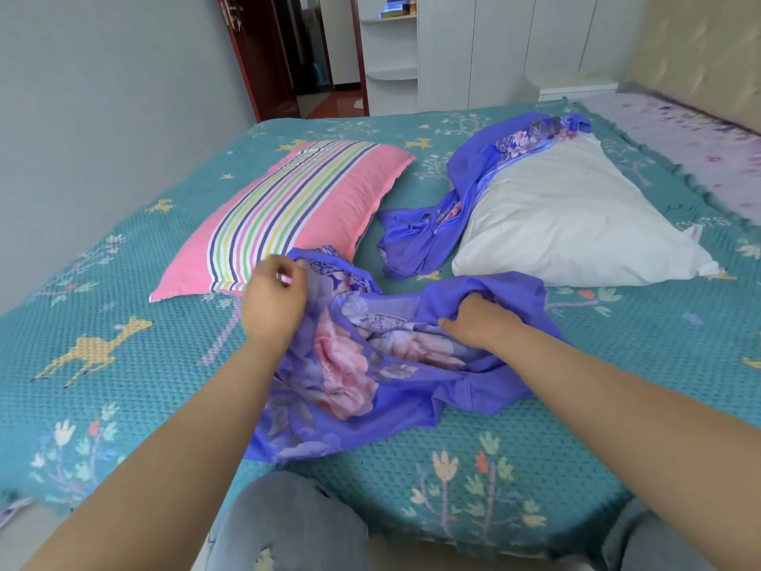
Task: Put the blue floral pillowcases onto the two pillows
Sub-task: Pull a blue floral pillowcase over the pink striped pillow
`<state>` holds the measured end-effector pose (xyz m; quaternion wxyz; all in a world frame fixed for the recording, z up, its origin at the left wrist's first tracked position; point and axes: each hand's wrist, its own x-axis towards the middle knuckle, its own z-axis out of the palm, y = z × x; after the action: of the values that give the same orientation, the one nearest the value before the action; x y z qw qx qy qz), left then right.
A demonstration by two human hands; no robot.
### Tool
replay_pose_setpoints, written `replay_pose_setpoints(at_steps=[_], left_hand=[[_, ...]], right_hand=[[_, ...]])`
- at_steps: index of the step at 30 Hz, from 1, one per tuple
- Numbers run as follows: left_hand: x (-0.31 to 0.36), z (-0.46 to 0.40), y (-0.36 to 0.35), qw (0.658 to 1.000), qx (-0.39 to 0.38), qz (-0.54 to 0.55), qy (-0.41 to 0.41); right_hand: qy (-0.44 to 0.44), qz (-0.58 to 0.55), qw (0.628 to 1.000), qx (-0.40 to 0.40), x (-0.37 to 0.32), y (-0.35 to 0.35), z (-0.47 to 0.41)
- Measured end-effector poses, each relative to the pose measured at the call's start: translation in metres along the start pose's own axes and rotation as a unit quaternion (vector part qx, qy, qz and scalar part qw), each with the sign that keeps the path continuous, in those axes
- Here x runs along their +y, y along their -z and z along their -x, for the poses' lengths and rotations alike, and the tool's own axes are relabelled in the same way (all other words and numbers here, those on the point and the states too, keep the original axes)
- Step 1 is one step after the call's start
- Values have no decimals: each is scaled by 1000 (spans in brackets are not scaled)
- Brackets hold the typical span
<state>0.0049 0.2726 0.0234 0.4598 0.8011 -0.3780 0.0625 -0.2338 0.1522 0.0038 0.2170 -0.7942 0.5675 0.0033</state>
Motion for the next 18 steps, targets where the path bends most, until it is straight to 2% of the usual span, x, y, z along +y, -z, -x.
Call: replay_pose_setpoints(at_steps=[1,2,3,4,5,6,7,8,10,12,14,16,18], left_hand=[[-6,-14,-2,998,53,35,18],[-5,-26,-1,993,73,56,72],[-15,-42,-4,980,55,75,177],[-28,-57,-8,949,-1,96,300],[-43,-71,-14,907,-74,142,389],[-53,-82,-22,861,-135,205,445],[-59,-91,-30,831,-168,248,468],[-57,-95,-34,819,-171,282,468],[-31,-91,-34,839,-173,301,420],[-21,-94,-40,842,-185,319,395],[-13,-104,-44,847,-164,332,382],[-2,-124,-48,857,-136,329,372],[12,-142,-50,855,-143,360,346]], right_hand=[[19,36,999,-8,-5,3,1],[40,58,997,-16,-9,4,4],[61,56,996,-16,-13,5,5],[78,36,996,-9,-17,4,5],[92,2,996,-1,-21,2,4],[104,-37,994,1,-23,-1,3],[107,-74,991,-2,-25,-4,0],[106,-106,989,-6,-25,-7,-4],[97,-155,983,-18,-23,-11,-11],[74,-216,973,-40,-22,-11,-18],[49,-275,958,-62,-24,-4,-23],[38,-354,933,-44,-30,5,-33],[30,-453,890,-28,-38,18,-41]])
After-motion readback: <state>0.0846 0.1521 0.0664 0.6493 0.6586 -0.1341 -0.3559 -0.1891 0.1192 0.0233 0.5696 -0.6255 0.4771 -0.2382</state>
